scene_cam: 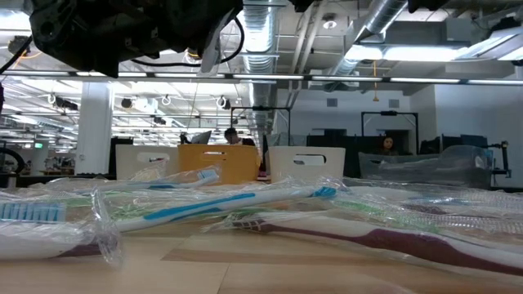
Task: Pick & Place Toothbrushes
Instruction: Put the white blue toothbrush into the right white bin
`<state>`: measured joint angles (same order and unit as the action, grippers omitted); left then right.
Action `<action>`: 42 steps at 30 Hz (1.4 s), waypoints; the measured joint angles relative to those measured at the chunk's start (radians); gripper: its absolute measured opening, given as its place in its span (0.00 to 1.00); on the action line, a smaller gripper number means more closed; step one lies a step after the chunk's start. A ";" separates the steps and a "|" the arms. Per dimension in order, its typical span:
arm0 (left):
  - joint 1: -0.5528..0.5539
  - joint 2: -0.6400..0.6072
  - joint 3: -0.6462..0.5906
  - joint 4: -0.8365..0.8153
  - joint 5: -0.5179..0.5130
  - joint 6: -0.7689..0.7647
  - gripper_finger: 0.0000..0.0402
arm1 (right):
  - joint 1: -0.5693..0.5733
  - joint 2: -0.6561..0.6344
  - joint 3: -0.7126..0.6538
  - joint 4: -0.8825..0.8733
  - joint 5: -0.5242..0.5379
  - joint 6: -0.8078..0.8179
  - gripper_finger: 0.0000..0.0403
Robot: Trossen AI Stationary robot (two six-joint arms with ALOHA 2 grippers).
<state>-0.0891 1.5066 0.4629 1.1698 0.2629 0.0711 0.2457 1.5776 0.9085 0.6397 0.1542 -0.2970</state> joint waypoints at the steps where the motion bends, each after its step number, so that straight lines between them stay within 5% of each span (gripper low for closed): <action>1: 0.000 0.000 0.000 0.000 -0.002 0.000 0.04 | -0.001 0.000 0.000 -0.005 -0.001 -0.002 0.26; 7: 0.001 0.000 0.000 -0.004 -0.009 0.002 0.04 | -0.005 0.000 0.000 -0.013 0.000 -0.036 0.04; 22: 0.004 0.000 0.000 -0.015 0.014 -0.001 0.20 | 0.001 0.000 0.000 -0.062 0.006 -0.061 0.04; 27: 0.005 0.000 0.000 -0.023 -0.004 -0.029 0.28 | 0.025 -0.028 0.000 -0.159 0.133 -0.053 0.04; 34: 0.005 0.000 0.000 -0.088 0.003 -0.031 0.37 | 0.065 -0.145 0.083 -0.505 0.469 0.084 0.04; 42: 0.006 0.000 0.000 -0.155 -0.003 -0.031 0.38 | -0.099 -0.180 0.396 -1.154 0.400 0.479 0.04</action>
<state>-0.0834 1.5063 0.4629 1.0152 0.2601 0.0396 0.1463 1.3976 1.3046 -0.5144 0.5542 0.1816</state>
